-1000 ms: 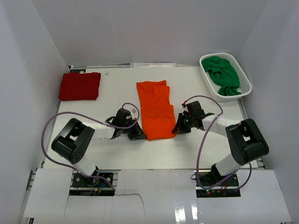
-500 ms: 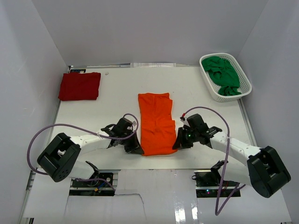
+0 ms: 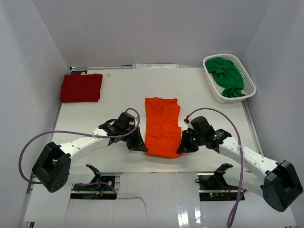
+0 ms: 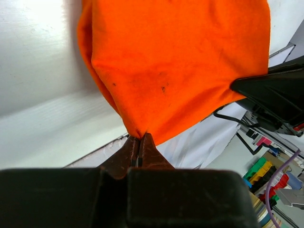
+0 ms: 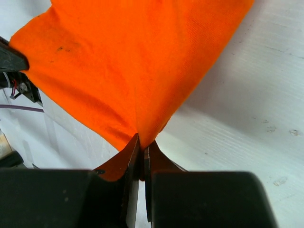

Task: Fold and stack the t-shirts
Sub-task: Grab one side of the 2/3 rectangular tshirt with both arms, then fold the long partially folded tshirt into a neat square

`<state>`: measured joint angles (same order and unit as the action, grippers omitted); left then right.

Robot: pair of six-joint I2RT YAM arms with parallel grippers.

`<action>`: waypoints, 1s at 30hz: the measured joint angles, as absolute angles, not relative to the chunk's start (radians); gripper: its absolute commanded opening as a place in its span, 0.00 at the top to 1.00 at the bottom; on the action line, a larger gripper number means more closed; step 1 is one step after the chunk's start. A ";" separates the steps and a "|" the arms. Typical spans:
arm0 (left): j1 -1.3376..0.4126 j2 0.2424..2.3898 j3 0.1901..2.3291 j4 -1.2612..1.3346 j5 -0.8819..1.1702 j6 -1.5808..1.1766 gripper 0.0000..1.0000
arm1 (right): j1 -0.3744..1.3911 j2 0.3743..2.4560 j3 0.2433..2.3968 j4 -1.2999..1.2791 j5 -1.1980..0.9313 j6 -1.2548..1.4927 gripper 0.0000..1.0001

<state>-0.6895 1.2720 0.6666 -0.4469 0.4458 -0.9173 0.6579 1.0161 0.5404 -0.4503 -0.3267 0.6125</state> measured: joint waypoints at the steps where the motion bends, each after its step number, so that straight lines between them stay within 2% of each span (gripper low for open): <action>1: -0.690 1.268 0.682 -0.461 0.445 -0.915 1.00 | 0.658 1.013 0.553 -0.462 -0.319 0.609 0.92; 10: -0.688 1.268 0.861 -0.551 0.426 -0.897 1.00 | 0.658 1.042 0.762 -0.583 -0.227 0.552 0.92; 16: -0.655 1.303 0.948 -0.587 0.414 -0.872 1.00 | 0.653 1.161 0.881 -0.598 -0.188 0.490 0.92; 30: -0.478 1.449 1.153 -0.616 0.417 -0.781 1.00 | 0.518 1.382 1.092 -0.604 -0.261 0.362 0.92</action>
<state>-0.4778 1.4494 1.1530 -0.6163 0.4168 -0.7811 0.5182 1.3819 1.0924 -0.6041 -0.2611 0.3618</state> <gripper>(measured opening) 0.029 0.088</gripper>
